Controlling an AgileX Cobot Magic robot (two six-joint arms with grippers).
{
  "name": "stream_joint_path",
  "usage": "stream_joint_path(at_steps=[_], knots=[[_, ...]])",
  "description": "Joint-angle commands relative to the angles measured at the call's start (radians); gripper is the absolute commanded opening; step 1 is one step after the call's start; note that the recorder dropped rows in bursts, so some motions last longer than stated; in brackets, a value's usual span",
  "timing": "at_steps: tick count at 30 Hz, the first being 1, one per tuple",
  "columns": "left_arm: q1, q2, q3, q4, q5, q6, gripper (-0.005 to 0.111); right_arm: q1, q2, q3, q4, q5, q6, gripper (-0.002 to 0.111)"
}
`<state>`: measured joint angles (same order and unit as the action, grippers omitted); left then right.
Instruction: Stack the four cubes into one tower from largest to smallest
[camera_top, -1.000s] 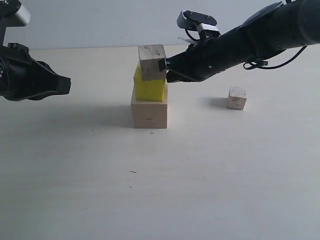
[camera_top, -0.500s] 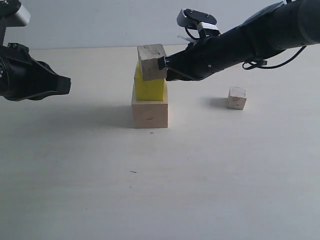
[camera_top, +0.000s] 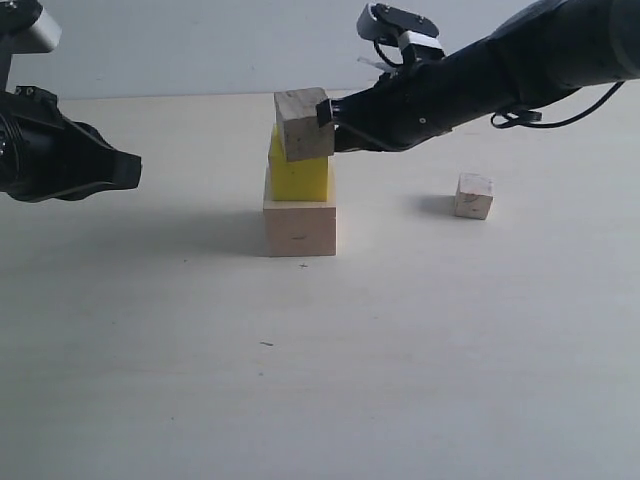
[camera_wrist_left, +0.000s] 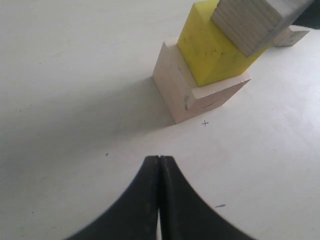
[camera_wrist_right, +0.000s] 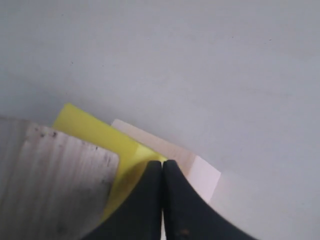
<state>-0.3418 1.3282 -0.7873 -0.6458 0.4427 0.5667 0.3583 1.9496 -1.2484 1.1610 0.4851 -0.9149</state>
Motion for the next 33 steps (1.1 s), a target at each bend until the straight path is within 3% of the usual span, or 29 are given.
stream_joint_path(at_steps=[1, 4, 6, 13, 21, 33], knots=[[0.005, 0.003, -0.006, -0.003, -0.005, 0.001, 0.0, -0.005, -0.07, -0.007, -0.268, -0.045, 0.248, 0.0], [0.005, 0.003, -0.006, -0.003, -0.005, 0.001, 0.0, -0.005, -0.109, -0.004, -0.48, -0.009, 0.463, 0.0], [0.005, 0.003, -0.006, -0.003, -0.007, 0.001, 0.0, -0.005, -0.14, -0.004, -0.506, 0.036, 0.518, 0.0], [0.003, 0.017, -0.013, -0.038, -0.068, 0.062, 0.0, -0.005, -0.221, -0.004, -0.495, 0.115, 0.515, 0.0], [0.003, 0.087, -0.099, -0.38, 0.042, 0.414, 0.0, -0.003, -0.224, -0.004, -0.477, 0.184, 0.515, 0.0], [0.003, 0.226, -0.204, -0.441, 0.107, 0.553, 0.0, -0.003, -0.21, -0.004, -0.386, 0.19, 0.464, 0.0]])
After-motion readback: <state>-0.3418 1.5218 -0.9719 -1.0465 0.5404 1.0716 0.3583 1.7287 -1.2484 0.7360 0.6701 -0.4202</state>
